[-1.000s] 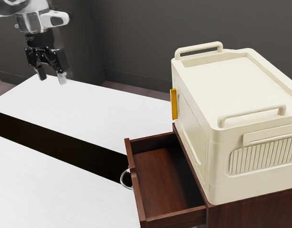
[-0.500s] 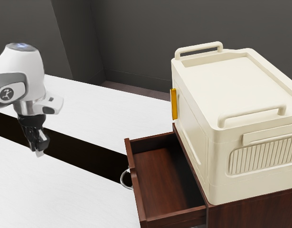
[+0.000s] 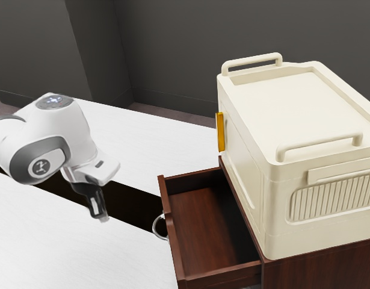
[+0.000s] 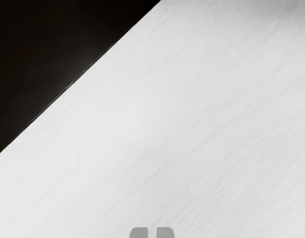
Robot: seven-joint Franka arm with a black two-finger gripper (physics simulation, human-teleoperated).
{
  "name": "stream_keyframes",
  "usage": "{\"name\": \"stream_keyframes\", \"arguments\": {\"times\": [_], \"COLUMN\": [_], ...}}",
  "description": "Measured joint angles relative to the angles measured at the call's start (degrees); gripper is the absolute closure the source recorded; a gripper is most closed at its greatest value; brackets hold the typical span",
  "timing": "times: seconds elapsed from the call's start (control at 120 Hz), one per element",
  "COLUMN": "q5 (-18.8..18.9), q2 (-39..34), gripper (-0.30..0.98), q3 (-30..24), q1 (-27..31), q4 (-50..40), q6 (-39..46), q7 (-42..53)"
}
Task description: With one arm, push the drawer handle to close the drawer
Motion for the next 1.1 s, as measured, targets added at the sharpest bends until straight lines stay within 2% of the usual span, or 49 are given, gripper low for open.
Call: {"name": "stream_keyframes", "arguments": {"times": [0.175,0.333,0.825,1.1], "q5": [-6.44,-9.58,-10.7,-10.75], "q2": [1.18,3.63,19.64,29.96], "gripper": [0.78,0.78,0.78,0.79], "q3": [-6.41,-8.18,-15.47,-16.7], "q1": [-1.22,-1.26,-1.27,-2.38], "q4": [0.14,1.14,17.35,29.66], "q6": [0.46,0.92,1.27,0.69], "q7": [1.64,2.5,3.29,3.16]}}
